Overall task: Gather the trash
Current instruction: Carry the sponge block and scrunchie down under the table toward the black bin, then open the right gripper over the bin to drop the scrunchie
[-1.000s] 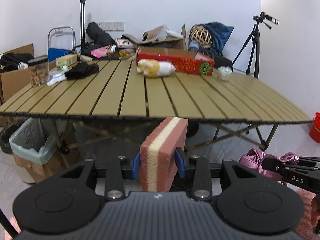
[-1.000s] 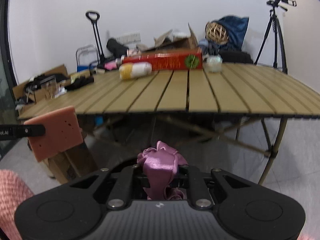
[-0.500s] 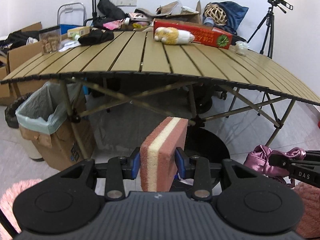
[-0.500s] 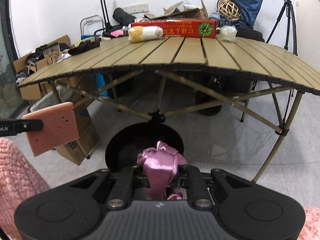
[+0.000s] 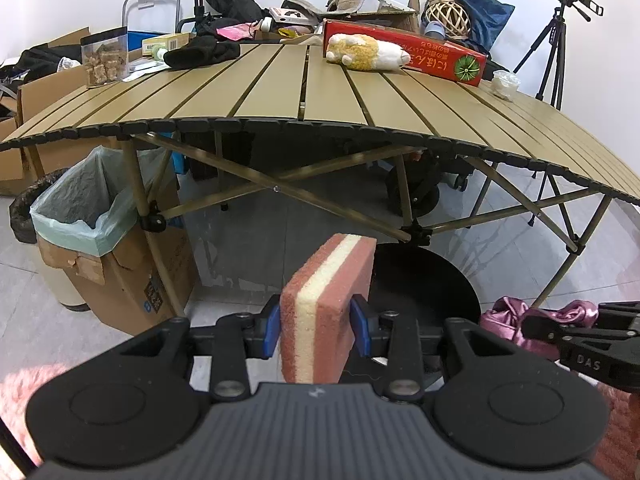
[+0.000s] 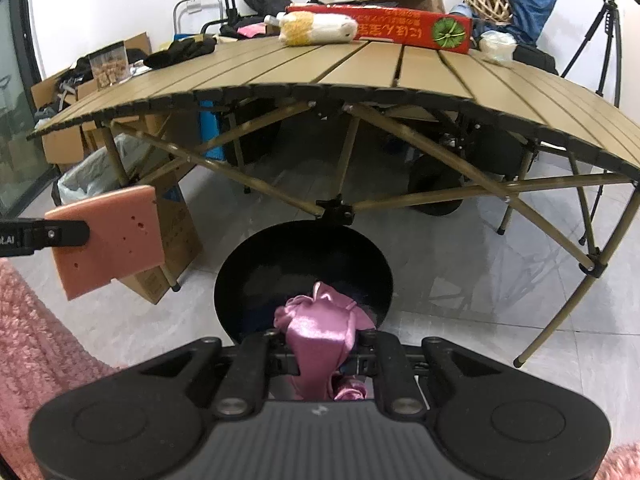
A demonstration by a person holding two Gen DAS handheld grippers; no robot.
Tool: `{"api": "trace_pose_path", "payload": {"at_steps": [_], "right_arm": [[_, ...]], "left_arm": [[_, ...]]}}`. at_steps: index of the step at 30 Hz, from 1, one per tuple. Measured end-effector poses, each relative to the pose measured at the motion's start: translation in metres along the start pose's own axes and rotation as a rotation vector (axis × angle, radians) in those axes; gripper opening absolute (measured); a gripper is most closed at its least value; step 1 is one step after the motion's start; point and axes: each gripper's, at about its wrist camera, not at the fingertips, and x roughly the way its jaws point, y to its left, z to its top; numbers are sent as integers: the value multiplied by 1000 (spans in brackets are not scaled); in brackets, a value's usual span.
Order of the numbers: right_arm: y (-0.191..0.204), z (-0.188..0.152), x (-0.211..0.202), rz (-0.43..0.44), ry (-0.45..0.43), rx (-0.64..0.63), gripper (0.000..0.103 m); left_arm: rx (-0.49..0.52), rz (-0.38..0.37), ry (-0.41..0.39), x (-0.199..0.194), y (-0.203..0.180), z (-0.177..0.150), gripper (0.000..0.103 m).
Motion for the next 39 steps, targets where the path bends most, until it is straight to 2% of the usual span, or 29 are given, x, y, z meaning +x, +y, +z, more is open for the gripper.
{"api": "trace_pose_path", "payload": {"at_steps": [15, 30, 35, 36, 37, 38, 39], "right_arm": [[13, 26, 51, 11, 23, -48, 14], [11, 42, 103, 29, 36, -34, 16], [10, 46, 114, 45, 49, -13, 33], [10, 47, 116, 40, 52, -11, 48], [11, 47, 116, 33, 51, -13, 69], [11, 48, 117, 24, 50, -19, 79], [11, 48, 117, 16, 48, -25, 95]], "left_arm": [[-12, 38, 30, 26, 3, 7, 36], [-6, 71, 48, 50, 5, 16, 36], [-3, 77, 59, 55, 5, 15, 36], [-5, 77, 63, 56, 6, 14, 36], [-6, 78, 65, 56, 7, 14, 36], [-7, 79, 67, 57, 7, 14, 36], [-8, 80, 68, 57, 8, 14, 36]]}}
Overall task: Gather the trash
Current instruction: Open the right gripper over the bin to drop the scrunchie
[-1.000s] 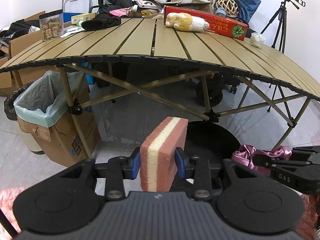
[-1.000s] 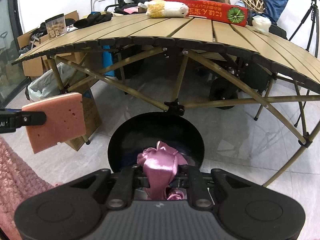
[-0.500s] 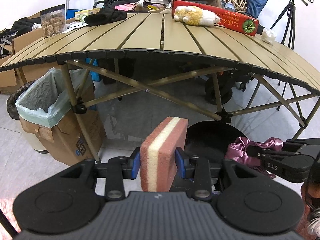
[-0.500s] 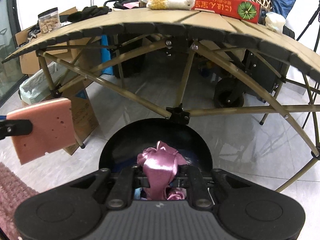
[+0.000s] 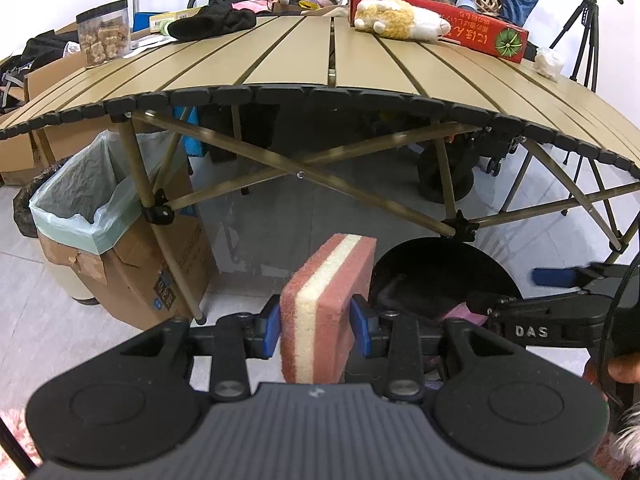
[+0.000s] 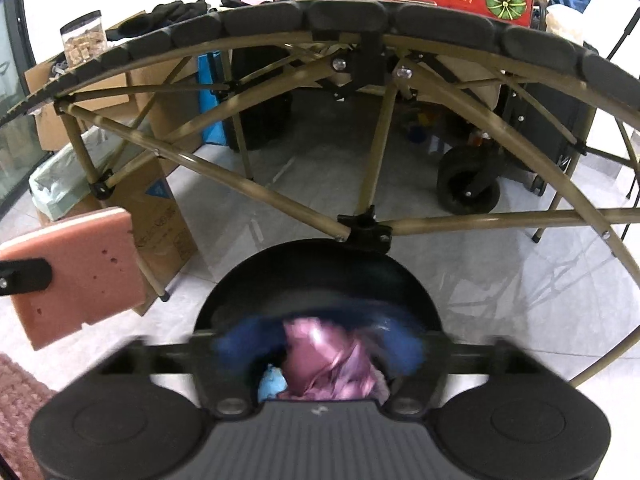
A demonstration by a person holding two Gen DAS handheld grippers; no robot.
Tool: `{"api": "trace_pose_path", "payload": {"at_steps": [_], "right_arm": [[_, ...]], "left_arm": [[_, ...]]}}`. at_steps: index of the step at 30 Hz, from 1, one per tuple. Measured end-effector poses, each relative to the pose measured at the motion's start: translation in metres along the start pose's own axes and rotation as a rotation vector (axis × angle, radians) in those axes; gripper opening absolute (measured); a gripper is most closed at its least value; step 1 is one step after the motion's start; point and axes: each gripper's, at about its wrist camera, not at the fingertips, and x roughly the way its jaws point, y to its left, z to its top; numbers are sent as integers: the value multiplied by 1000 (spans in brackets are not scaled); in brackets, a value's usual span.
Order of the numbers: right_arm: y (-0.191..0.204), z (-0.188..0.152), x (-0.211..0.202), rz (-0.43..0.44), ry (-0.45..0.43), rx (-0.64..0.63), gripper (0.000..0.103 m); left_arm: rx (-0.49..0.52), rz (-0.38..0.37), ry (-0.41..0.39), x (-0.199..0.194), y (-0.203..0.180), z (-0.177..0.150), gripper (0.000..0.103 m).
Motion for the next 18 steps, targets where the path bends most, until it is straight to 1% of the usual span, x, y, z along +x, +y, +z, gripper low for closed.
{"api": "trace_pose_path", "payload": {"at_steps": [1, 3, 5, 8, 14, 18], "right_arm": [[0, 0, 0, -5, -3, -6, 100], [0, 0, -1, -17, -8, -20, 103], [-1, -1, 1, -33, 2, -24, 103], [-4, -3, 2, -34, 14, -17, 103], [-9, -4, -3, -51, -1, -14, 103], [-19, -5, -8, -89, -8, 5, 103]], "left_arm": [[0, 0, 1, 0, 0, 0, 36], [1, 0, 4, 1, 0, 0, 36], [6, 1, 4, 1, -1, 0, 36], [9, 4, 5, 1, -2, 0, 36], [24, -2, 10, 3, -6, 0, 36], [47, -14, 14, 6, -15, 2, 36]]}}
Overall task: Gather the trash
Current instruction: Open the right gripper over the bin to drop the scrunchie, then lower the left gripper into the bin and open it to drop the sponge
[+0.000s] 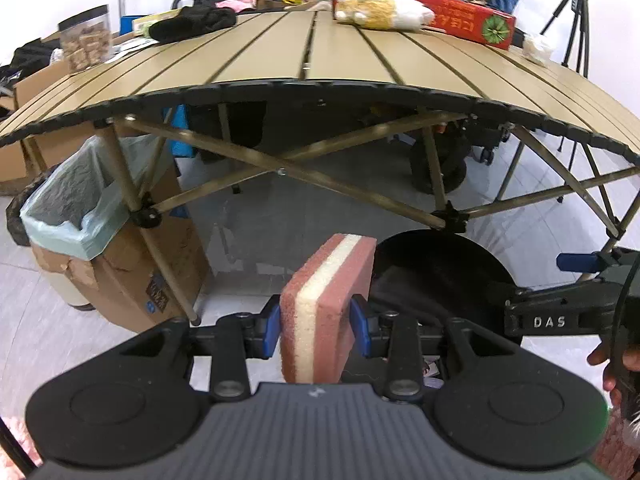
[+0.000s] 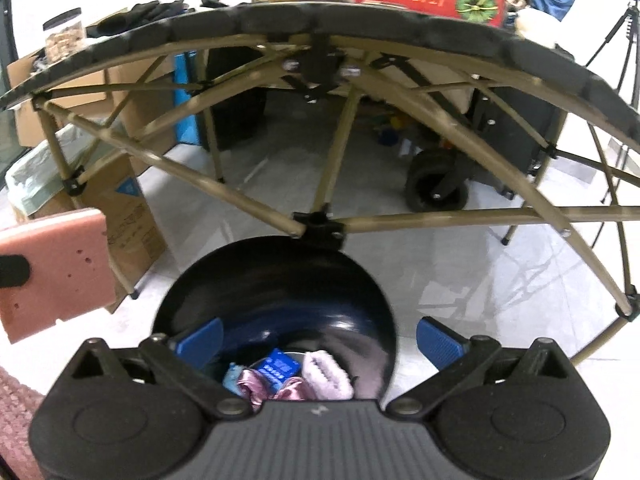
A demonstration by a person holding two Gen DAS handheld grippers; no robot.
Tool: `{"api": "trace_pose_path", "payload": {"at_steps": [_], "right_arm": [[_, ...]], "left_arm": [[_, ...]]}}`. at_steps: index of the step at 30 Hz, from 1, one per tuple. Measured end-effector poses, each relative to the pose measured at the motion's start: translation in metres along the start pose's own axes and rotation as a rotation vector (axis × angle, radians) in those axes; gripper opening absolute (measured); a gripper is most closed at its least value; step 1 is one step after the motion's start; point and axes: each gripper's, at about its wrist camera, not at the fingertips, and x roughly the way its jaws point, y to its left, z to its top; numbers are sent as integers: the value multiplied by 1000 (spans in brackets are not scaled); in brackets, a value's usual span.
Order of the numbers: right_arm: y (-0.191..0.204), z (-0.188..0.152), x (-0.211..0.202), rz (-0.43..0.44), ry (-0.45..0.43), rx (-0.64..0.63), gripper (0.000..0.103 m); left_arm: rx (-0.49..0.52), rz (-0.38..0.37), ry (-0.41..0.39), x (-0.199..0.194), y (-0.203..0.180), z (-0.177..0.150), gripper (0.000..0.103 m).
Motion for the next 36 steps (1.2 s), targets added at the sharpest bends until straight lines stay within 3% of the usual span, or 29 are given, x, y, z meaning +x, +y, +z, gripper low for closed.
{"api": "trace_pose_path", "payload": {"at_steps": [23, 36], "right_arm": [[-85, 2, -24, -162, -50, 228, 103], [-84, -7, -16, -161, -4, 229, 103]], "left_arm": [[138, -120, 39, 48, -80, 23, 36], [164, -122, 84, 90, -94, 13, 36]]}}
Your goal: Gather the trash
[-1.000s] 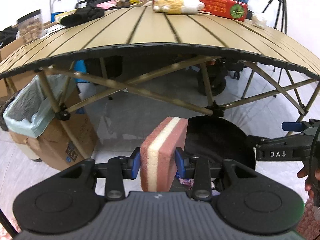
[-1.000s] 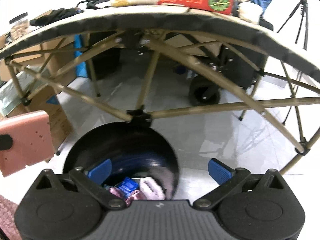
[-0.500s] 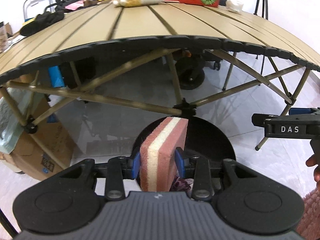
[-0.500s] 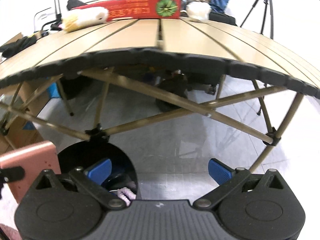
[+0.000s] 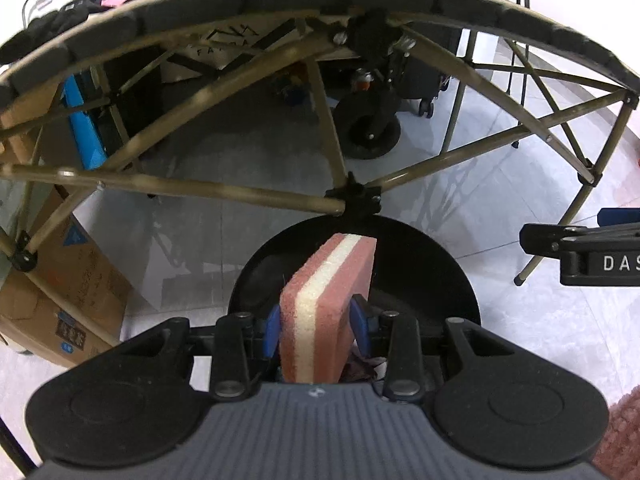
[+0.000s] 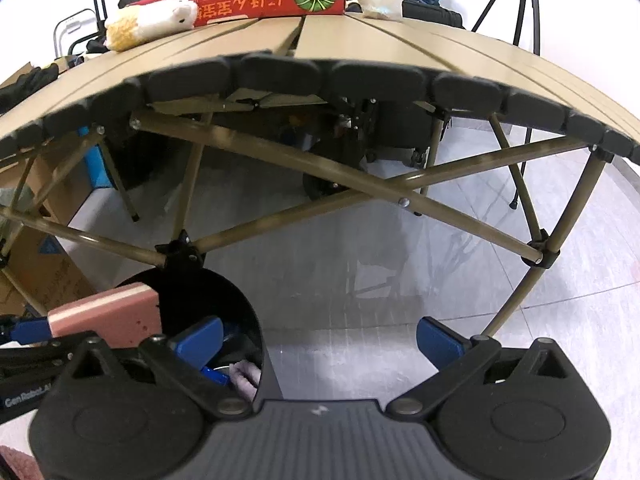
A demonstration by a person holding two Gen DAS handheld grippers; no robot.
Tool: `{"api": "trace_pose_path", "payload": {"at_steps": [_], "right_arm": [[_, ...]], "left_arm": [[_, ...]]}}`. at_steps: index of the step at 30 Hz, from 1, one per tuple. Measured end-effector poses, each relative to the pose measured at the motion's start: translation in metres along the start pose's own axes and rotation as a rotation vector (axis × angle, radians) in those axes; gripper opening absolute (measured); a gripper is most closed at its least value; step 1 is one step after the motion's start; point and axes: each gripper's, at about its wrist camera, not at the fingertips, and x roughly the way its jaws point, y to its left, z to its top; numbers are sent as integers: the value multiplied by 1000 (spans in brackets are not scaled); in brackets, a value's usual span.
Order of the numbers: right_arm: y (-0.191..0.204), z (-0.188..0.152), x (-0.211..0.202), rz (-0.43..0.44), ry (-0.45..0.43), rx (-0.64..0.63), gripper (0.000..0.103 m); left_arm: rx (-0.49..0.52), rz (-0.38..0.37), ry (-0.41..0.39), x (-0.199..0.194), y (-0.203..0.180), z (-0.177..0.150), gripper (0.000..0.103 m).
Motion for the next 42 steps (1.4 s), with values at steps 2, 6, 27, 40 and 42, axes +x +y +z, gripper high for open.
{"api": "trace_pose_path", "payload": {"at_steps": [2, 6, 27, 40, 42], "right_arm": [[1, 0, 2, 1, 6, -2, 103], [4, -1, 4, 1, 15, -14, 103], [4, -3, 6, 6, 24, -15, 103], [8, -4, 8, 12, 35, -20, 103], [9, -5, 7, 17, 37, -19, 103]], "left_arm": [[-6, -4, 8, 2, 1, 0, 37], [-10, -11, 23, 3, 2, 0, 69], [-62, 20, 108, 17, 7, -4, 103], [-66, 24, 106, 17, 7, -4, 103], [-71, 22, 103, 15, 8, -2, 103]]}}
